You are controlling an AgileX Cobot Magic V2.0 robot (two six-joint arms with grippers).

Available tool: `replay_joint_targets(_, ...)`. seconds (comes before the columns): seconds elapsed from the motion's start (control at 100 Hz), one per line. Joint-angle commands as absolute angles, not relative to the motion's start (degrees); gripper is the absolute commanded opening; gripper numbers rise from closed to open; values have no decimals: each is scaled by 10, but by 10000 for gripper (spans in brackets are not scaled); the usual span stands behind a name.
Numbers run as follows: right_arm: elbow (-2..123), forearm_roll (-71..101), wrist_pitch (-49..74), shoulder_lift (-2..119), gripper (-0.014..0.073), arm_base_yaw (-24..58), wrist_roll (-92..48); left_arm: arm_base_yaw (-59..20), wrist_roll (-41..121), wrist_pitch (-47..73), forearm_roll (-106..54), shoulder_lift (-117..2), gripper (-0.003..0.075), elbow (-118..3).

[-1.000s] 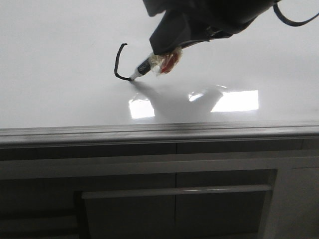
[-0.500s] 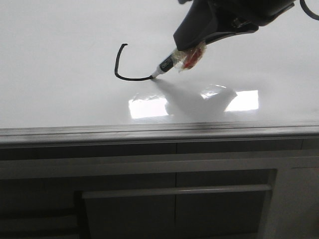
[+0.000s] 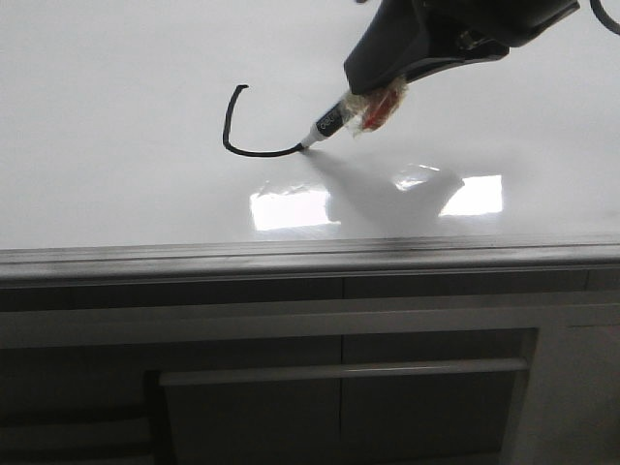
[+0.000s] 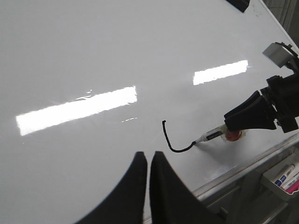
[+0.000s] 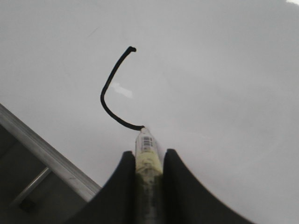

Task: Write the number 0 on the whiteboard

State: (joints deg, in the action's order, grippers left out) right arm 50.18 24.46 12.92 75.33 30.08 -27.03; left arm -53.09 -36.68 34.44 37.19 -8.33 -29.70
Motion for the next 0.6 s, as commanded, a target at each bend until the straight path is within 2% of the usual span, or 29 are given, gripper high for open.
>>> replay_joint_targets(0.0,508,209,38,753,-55,278,-275,-530,-373,303,382,-91,-20,-309)
replay_joint_targets(0.59,537,209,33,754,-55,278,-275,-530,-373,301,382,-91,-20,-309)
